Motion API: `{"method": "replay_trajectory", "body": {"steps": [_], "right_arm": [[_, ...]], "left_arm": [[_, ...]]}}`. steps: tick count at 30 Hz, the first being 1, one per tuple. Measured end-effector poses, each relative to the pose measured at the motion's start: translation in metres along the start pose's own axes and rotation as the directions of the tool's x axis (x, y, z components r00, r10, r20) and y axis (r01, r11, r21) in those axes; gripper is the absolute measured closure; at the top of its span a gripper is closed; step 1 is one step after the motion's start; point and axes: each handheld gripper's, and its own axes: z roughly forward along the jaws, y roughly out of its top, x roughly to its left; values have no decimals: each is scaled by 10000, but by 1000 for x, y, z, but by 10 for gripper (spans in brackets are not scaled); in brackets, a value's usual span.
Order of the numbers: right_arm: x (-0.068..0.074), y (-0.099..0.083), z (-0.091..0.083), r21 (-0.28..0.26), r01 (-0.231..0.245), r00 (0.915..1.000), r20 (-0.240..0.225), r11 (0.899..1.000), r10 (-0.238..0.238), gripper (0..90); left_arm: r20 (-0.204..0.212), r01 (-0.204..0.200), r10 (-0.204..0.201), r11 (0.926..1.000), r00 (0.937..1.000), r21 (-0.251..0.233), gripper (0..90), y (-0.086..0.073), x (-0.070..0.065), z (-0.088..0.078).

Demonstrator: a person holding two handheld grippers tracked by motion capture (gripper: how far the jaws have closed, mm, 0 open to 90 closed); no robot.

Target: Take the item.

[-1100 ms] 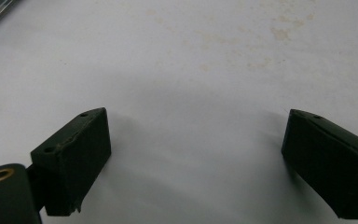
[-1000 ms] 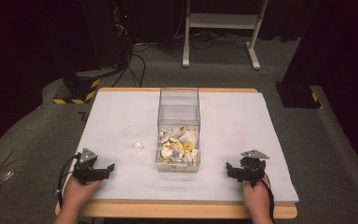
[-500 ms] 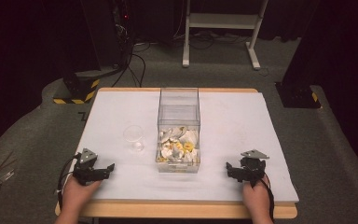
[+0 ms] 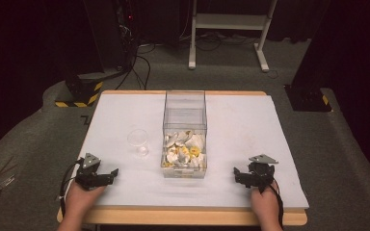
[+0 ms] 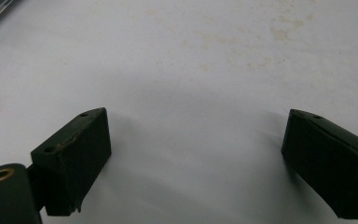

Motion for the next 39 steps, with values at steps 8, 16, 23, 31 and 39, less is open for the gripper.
{"method": "replay_trajectory", "body": {"steps": [8, 16, 23, 31, 39], "right_arm": [[0, 0, 0, 2, 1, 10000, -2, 10000, -1, 79], [0, 0, 0, 7, -2, 10000, -7, 10000, 2, 79], [0, 0, 0, 7, 0, 10000, -9, 10000, 0, 79], [0, 0, 0, 8, 2, 10000, -6, 10000, -2, 79], [0, 0, 0, 7, 1, 10000, -2, 10000, -1, 79]], "left_arm": [[16, 103, -103, 9999, 9999, -23, 151, 1, -1, -1], [177, 45, -41, 9997, 9998, -260, 151, 2, -4, -5], [251, -126, 138, 9989, 9996, -441, 151, 6, -8, -11], [444, -262, 292, 9975, 9986, -650, 152, 11, -16, -16], [641, -445, 499, 9956, 9967, -820, 152, 17, -27, -21]]}}
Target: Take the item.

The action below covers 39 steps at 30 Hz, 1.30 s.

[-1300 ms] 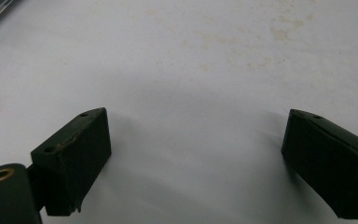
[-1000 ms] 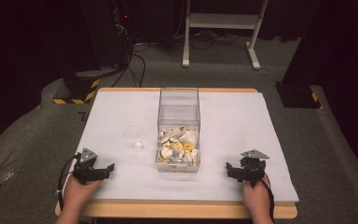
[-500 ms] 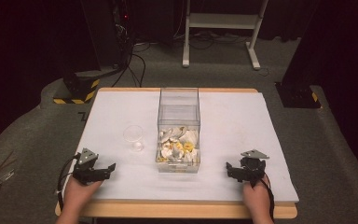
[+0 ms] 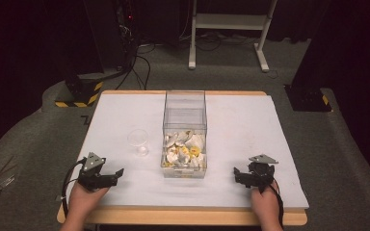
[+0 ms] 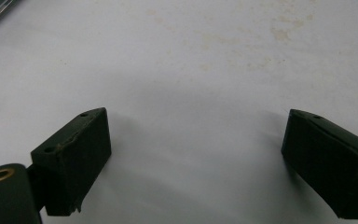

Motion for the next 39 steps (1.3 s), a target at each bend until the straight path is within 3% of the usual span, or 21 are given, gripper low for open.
{"method": "replay_trajectory", "body": {"steps": [16, 23, 39], "right_arm": [[0, 0, 0, 1, 2, 10000, 0, 10000, -2, 79], [0, 0, 0, 1, 6, 10000, -6, 10000, -6, 80], [0, 0, 0, -2, 13, 10000, 1, 10000, -13, 80]], "left_arm": [[710, -116, 150, 9988, 9974, -476, 152, 16, -19, -7], [867, -117, 170, 9981, 9961, -609, 154, 20, -27, -8], [1191, -528, 630, 9948, 9909, -870, 162, 33, -43, -8]]}}
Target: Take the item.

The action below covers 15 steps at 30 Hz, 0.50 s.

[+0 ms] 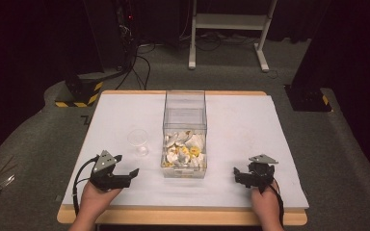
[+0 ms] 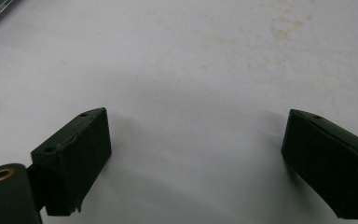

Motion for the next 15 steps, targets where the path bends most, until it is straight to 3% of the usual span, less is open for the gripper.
{"method": "replay_trajectory", "body": {"steps": [15], "right_arm": [[0, 0, 0, -3, 4, 10000, 3, 10000, -4, 80]], "left_arm": [[459, -214, 224, 9995, 9987, -218, 165, 12, -12, 4]]}}
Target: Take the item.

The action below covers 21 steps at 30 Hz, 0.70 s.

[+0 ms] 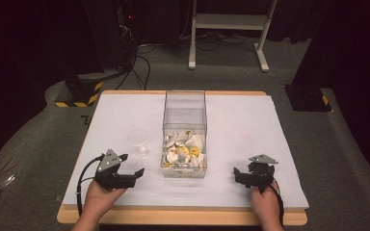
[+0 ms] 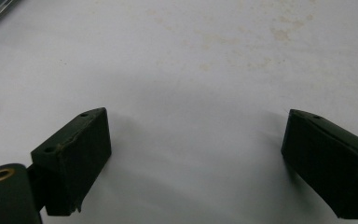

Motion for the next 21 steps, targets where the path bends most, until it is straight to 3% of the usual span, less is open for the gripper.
{"method": "replay_trajectory", "body": {"steps": [21], "right_arm": [[0, 0, 0, -3, 4, 10000, 3, 10000, -4, 80]], "left_arm": [[493, -274, 284, 9994, 9984, -213, 168, 20, -13, 9]]}}
